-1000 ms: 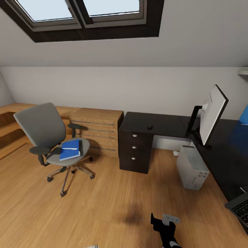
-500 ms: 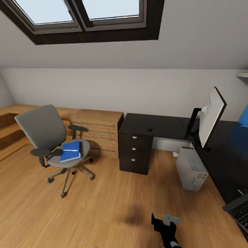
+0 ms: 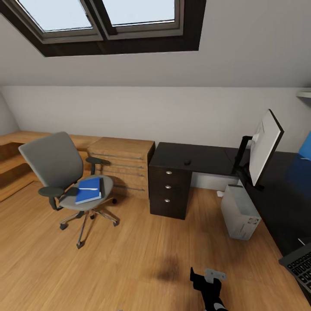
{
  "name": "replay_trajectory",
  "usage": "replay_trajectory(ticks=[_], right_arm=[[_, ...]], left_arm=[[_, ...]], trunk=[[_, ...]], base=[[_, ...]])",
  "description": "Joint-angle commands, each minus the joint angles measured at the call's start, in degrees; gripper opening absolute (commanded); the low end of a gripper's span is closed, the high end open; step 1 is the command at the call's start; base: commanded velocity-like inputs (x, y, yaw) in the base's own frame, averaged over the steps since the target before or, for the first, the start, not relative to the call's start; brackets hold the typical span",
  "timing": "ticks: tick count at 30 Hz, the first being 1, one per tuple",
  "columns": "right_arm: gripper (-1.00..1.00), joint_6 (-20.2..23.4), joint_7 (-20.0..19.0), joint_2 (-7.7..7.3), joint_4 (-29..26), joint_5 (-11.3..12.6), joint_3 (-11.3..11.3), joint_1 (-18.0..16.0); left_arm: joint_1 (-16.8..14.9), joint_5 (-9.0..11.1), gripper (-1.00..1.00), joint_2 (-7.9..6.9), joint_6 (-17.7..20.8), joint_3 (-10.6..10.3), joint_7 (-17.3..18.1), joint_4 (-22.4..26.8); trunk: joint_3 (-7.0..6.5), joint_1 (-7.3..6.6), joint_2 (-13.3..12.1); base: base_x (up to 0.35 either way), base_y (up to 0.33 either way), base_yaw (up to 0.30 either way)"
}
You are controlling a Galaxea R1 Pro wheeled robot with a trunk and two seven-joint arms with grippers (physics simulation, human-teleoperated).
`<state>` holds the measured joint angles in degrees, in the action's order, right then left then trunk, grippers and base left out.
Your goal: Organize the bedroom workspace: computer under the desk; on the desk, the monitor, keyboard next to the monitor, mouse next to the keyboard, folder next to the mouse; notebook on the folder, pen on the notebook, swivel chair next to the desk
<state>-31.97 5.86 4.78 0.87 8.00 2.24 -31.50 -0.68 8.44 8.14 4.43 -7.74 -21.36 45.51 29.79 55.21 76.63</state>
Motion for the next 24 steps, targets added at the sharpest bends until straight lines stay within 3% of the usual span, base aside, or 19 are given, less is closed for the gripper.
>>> replay_trajectory(ticks=[1,10,24], right_arm=[[1.0,-0.3,-0.1,0.01,0.1,0.1,0.2,-0.1],[1.0,-0.3,-0.1,0.03,0.1,0.1,0.2,-0.1],[1.0,-0.3,-0.2,0.19,0.2,0.1,0.1,0.4]], left_arm=[[0.0,0.5,1.0,-0.05,0.2,-0.3,-0.4,0.1],[0.0,0.5,1.0,-0.05,0.2,-0.3,-0.4,0.0],[0.0,0.5,1.0,-0.05,0.2,-0.3,-0.4,0.0]], trunk=[[0.06,0.0,0.0],[0.09,0.0,0.0],[0.11,0.0,0.0]], base=[[0.0,0.0,-0.071],[0.0,0.0,-0.165],[0.0,0.0,-0.017]])
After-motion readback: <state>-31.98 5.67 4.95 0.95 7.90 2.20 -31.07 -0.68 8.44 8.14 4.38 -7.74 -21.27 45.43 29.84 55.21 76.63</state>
